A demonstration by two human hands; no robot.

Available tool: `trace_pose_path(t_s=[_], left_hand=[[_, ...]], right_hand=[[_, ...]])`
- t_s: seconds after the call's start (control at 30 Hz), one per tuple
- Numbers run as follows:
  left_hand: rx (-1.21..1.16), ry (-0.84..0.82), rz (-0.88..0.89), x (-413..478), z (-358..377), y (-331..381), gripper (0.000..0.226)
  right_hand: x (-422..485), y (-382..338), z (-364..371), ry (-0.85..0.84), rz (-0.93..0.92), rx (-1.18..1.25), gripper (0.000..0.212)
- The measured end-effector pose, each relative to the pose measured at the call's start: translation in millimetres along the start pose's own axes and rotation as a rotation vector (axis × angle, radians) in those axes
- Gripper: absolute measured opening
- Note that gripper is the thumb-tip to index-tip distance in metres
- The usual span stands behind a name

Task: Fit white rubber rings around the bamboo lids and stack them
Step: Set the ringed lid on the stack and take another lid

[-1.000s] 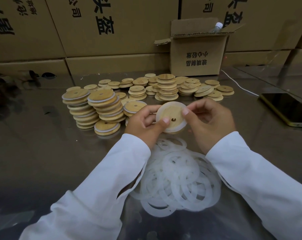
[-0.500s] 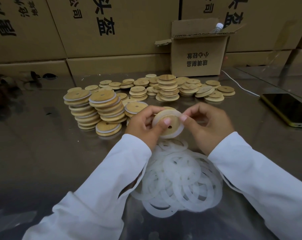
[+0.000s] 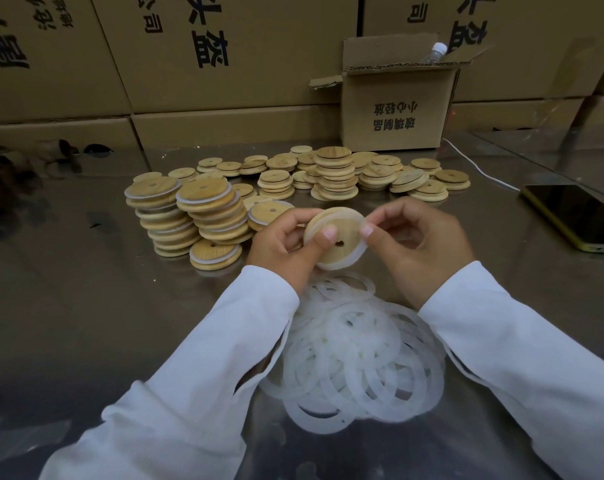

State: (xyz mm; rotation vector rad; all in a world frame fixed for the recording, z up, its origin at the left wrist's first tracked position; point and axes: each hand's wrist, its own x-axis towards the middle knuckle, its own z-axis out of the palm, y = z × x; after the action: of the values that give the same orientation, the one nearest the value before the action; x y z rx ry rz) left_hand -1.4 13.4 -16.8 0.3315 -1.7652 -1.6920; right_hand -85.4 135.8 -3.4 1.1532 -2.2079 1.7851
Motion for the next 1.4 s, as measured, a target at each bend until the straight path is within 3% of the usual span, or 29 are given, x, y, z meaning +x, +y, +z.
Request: trace_pose_path(t_s=[0.27, 0.5, 0.77, 0.97, 1.1, 1.23, 1.4], left_hand=[[0.008, 0.016, -0.081, -1, 4, 1, 0.01], [0.119, -0.072, 0.008, -1, 3, 0, 0.012], [0.165, -0.086, 0.076, 1, -2, 1, 0.013], [-0.068, -0.127, -0.072, 3, -5, 2, 0.019], [-0.136, -0.123, -0.128, 3, -5, 1, 0.028], [-0.139, -0.035, -0.167, 3, -4, 0, 0.01], [-0.299, 0.014, -0.244, 5, -2, 2, 0.006]], right_hand=[[-1, 3, 4, 0.071, 0.048, -0.053, 0.017], [-3, 1, 4, 0.026, -0.03, -0.127, 0.021], [4, -2, -1, 0.001, 0.076, -0.1, 0.017], [7, -13, -10, -0.065, 0.177, 0.017, 0.015], [6, -15, -9, -0.069, 0.128, -0.007, 0.016], [-2, -9, -2, -0.013, 0.041, -0.109, 0.013], [-7, -5, 7, 0.041, -0.003, -0.14, 0.009]])
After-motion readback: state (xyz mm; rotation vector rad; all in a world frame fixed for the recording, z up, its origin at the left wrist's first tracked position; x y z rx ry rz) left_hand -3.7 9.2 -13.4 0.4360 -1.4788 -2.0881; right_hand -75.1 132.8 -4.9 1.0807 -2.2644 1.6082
